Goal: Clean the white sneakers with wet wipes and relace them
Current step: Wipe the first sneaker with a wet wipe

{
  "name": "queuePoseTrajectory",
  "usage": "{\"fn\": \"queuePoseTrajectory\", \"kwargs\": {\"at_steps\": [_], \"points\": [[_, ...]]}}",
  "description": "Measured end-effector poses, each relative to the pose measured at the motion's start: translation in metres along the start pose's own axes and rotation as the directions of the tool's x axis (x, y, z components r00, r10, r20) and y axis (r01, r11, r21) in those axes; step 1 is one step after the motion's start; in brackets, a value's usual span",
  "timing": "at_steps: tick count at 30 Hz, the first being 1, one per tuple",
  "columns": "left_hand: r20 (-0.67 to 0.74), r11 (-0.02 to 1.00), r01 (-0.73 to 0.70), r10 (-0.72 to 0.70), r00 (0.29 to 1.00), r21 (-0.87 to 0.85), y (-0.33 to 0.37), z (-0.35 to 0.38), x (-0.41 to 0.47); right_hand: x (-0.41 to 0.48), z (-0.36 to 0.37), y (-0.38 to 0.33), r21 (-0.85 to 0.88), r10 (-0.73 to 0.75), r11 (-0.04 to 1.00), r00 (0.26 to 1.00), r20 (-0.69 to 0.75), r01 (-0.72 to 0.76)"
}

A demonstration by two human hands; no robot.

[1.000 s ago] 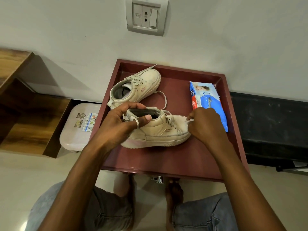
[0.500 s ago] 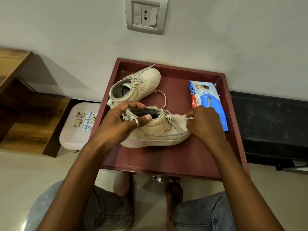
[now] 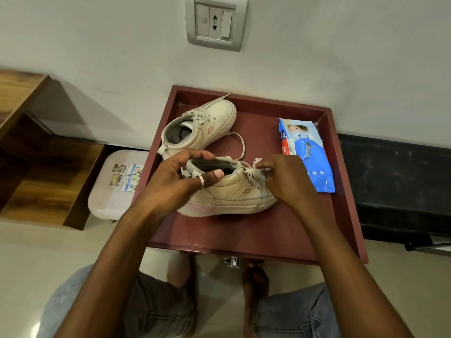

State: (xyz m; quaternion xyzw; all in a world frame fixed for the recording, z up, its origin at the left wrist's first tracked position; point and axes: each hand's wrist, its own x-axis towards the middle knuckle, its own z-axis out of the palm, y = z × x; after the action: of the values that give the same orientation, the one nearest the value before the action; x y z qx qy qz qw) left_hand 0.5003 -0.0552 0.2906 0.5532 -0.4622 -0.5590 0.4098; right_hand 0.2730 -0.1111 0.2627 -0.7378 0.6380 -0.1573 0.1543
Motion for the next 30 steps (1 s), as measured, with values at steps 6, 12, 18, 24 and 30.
{"fn": "queuePoseTrajectory", "kwargs": {"at_steps": [6,12,18,24,30], "points": [[-0.047,1.0,0.009,-0.009,0.999,-0.015,0.001,0.002,0.0,-0.018,-0.02,0.008,-0.109,0.247,0.965,0.968,0.047,-0.24],[-0.085,0.997,0.05,-0.054,0.995,-0.051,0.0,0.003,0.002,-0.042,-0.017,-0.019,-0.064,0.158,0.985,0.987,-0.008,-0.158],[-0.092,0.996,0.065,-0.071,0.993,-0.064,-0.003,0.001,0.004,-0.043,-0.016,-0.018,0.064,0.116,0.991,0.993,-0.034,-0.113],[-0.092,0.995,0.065,-0.072,0.993,-0.076,-0.003,0.002,0.004,-0.05,-0.018,-0.028,0.04,0.097,0.995,0.994,-0.051,-0.095],[-0.11,0.99,0.1,-0.11,0.988,-0.097,-0.004,0.001,0.004,-0.054,-0.014,-0.049,0.089,0.006,0.996,0.996,-0.084,0.002]]}}
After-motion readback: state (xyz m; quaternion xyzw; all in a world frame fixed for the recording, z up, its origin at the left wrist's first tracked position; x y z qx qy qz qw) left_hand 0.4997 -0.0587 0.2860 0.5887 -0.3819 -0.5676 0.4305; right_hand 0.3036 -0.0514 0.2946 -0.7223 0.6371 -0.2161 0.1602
